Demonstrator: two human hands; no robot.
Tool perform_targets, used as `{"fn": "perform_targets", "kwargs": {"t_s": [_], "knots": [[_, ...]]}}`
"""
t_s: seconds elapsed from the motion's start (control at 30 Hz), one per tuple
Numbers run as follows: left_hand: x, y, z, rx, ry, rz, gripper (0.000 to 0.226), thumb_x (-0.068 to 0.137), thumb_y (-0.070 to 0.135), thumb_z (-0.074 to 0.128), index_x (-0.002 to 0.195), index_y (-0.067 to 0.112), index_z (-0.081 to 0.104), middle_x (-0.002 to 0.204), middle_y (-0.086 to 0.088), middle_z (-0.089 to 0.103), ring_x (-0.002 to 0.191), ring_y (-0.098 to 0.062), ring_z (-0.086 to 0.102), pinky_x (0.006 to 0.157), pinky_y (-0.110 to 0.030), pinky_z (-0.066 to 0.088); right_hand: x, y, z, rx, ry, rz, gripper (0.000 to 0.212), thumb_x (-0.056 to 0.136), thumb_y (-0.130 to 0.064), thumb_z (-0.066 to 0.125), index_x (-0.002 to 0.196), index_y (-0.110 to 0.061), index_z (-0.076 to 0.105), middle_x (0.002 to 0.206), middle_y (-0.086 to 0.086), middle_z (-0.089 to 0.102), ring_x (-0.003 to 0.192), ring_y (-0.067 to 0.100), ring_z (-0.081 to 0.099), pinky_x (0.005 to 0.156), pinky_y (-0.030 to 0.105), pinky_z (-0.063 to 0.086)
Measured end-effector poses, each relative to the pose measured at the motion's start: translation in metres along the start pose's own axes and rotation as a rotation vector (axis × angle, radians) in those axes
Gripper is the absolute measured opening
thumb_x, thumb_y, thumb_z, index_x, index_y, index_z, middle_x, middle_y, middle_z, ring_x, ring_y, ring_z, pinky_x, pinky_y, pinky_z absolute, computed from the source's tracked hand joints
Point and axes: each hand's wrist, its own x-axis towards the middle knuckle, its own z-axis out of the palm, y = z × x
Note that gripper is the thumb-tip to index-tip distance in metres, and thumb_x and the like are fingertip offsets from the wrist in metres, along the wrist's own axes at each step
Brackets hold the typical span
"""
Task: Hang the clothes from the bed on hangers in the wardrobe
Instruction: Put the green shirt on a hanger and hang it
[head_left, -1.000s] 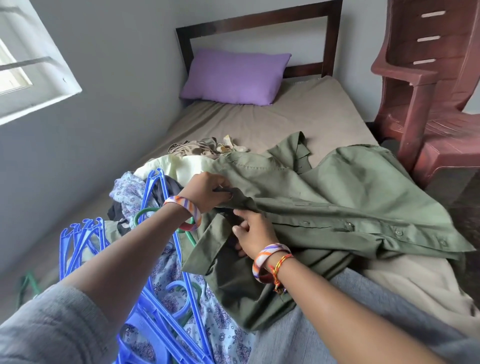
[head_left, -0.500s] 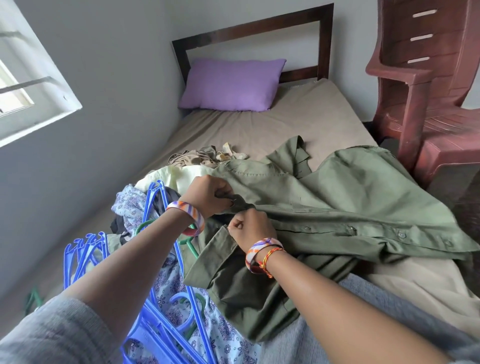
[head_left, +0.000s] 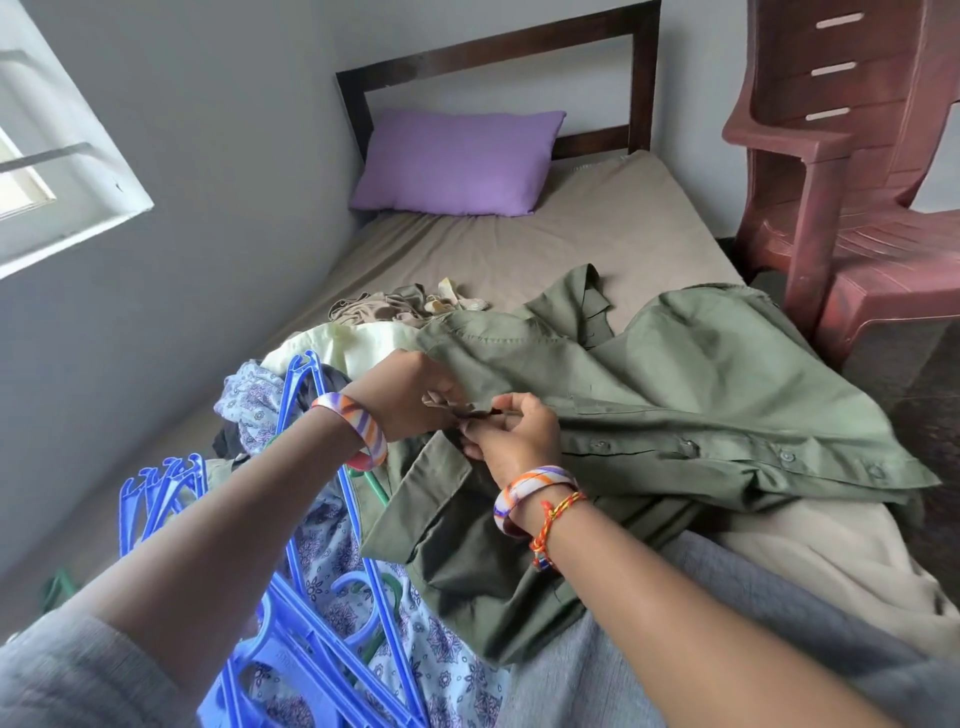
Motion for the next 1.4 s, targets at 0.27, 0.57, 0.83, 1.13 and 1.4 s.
{"fn": "perform_targets", "kwargs": {"t_s": [0.27, 0.57, 0.83, 1.13, 1.4], "knots": [[-0.004, 0.009, 0.008, 0.136, 0.108, 0.034, 0.025, 0.078, 0.026, 0.058, 0.096, 0.016, 0.072, 0.088, -0.005, 0.072, 0.086, -0.025, 0.065, 0.075, -0.035, 0.052, 0.000, 0.000, -0.008, -0.126, -0.036, -0.156, 0.031, 0.078, -0.002, 0.064, 0.080, -0.026, 0.044, 0.080, -0.001, 0.067, 0.073, 0.018, 0.062, 0.078, 0.037, 0.053], [-0.009, 0.005, 0.021, 0.208, 0.349, 0.134, 0.036, 0.074, 0.032, 0.040, 0.080, 0.014, 0.070, 0.062, -0.008, 0.065, 0.056, -0.031, 0.062, 0.059, -0.034, 0.051, 0.000, -0.032, -0.031, -0.371, 0.008, -0.399, 0.022, 0.079, 0.000, 0.061, 0.090, -0.019, 0.059, 0.090, -0.005, 0.065, 0.082, 0.008, 0.056, 0.081, 0.019, 0.043], [-0.013, 0.012, 0.016, 0.322, 0.585, 0.320, 0.024, 0.082, 0.016, 0.047, 0.073, 0.008, 0.067, 0.061, -0.004, 0.064, 0.057, -0.025, 0.062, 0.072, -0.029, 0.039, 0.010, -0.067, -0.036, -0.518, -0.387, -0.450, 0.018, 0.086, -0.004, 0.063, 0.098, -0.009, 0.074, 0.068, -0.003, 0.067, 0.056, -0.004, 0.056, 0.065, 0.015, 0.049], [-0.009, 0.026, 0.004, 0.358, 0.942, 0.501, 0.010, 0.084, 0.011, 0.054, 0.091, 0.018, 0.055, 0.101, 0.000, 0.049, 0.091, -0.024, 0.050, 0.099, -0.042, 0.037, 0.017, -0.106, -0.056, -0.239, -0.665, -0.222, 0.011, 0.078, 0.006, 0.067, 0.085, -0.001, 0.070, 0.058, -0.007, 0.067, 0.056, 0.001, 0.062, 0.056, 0.015, 0.053], [-0.010, 0.025, -0.003, 0.459, 0.965, 0.498, 0.009, 0.086, 0.014, 0.054, 0.086, 0.016, 0.063, 0.096, -0.004, 0.059, 0.089, -0.025, 0.053, 0.101, -0.040, 0.034, 0.015, -0.109, -0.049, -0.300, -0.607, -0.328, 0.020, 0.081, 0.006, 0.065, 0.100, 0.003, 0.067, 0.052, -0.006, 0.064, 0.045, 0.002, 0.056, 0.049, 0.014, 0.048]]}}
